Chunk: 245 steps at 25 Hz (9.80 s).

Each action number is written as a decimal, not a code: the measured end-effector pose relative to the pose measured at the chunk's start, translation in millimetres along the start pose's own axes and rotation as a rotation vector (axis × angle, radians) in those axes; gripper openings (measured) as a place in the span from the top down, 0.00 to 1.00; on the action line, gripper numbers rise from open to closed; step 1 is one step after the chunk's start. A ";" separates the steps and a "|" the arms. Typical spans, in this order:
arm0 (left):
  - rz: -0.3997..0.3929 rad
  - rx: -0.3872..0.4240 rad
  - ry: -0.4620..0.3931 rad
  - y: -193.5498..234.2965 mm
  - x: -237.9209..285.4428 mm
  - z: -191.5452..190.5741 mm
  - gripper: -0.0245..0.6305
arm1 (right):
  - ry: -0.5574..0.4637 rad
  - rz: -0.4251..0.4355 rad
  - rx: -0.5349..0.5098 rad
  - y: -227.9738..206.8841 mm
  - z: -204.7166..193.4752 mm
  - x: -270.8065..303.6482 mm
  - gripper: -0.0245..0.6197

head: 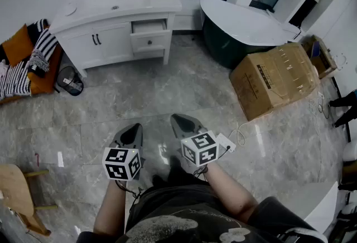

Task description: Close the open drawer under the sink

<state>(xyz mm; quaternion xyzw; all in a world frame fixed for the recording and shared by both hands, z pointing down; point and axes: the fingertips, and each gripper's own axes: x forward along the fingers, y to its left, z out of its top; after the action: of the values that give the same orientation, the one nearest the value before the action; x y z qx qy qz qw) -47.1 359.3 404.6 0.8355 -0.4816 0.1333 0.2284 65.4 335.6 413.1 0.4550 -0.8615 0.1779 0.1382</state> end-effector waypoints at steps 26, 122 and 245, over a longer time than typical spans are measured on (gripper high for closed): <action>0.012 -0.039 -0.030 2.3 -42.4 -28.0 0.94 | -0.058 -0.012 0.121 20.3 -24.5 -35.3 0.91; 0.201 -0.236 0.306 458.7 545.9 75.4 0.94 | 0.359 -0.262 0.276 -375.6 -32.8 684.3 0.69; 0.110 -0.034 -0.047 70.6 236.4 121.5 0.94 | -0.020 -0.003 -0.023 -203.1 100.9 180.6 0.93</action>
<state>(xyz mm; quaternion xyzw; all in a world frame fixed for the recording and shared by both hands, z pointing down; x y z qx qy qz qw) 10.4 91.0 422.6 0.8068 -0.5341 0.1177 0.2235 128.0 53.0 431.4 0.4565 -0.8642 0.1632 0.1348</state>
